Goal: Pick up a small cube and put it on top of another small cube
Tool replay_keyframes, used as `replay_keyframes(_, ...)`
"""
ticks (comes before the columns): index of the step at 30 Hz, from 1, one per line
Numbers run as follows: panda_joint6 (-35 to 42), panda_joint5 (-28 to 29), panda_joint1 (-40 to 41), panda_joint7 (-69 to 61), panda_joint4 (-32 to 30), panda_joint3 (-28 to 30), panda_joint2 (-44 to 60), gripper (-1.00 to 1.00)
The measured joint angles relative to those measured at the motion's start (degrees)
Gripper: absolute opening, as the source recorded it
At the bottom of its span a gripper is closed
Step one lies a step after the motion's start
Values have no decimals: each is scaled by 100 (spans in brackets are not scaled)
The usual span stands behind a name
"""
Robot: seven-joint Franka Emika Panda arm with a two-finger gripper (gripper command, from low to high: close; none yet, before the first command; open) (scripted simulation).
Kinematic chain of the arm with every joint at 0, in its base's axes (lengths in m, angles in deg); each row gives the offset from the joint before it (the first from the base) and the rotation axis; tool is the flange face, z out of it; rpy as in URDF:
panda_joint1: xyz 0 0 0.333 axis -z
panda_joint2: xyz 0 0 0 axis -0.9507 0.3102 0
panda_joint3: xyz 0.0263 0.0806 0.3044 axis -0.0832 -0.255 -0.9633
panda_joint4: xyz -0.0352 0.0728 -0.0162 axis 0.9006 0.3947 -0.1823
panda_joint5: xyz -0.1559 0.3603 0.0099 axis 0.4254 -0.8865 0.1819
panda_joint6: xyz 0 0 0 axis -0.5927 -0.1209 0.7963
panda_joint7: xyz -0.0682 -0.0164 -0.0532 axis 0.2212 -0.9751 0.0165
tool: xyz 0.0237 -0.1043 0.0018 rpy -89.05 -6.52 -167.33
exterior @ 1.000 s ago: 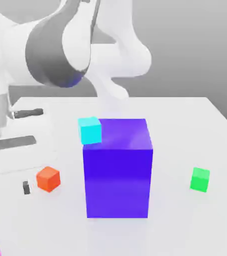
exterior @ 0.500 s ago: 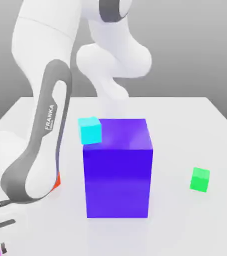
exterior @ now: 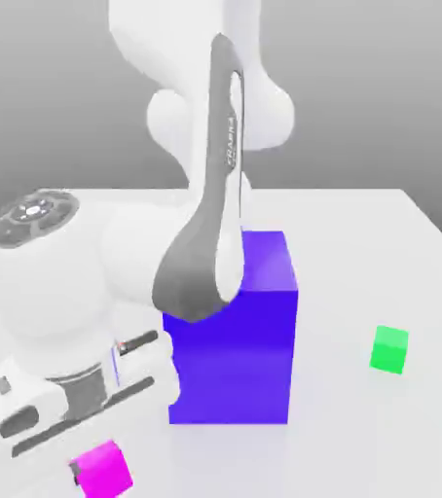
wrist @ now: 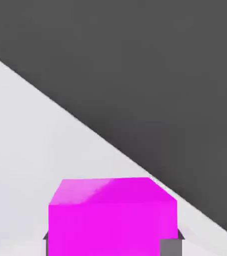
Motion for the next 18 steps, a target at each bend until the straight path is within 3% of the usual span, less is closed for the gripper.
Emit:
replay_keyframes(7, -277, 514, -1269, 599, -1366, -910, -1189, -100)
replay_keyframes(12, -518, 995, -3135, 1275, -2611, -1835, -2369, -100)
replay_keyframes(18, -1526, 1460, -3247, 1721, -2927, -2083, -1728, -100)
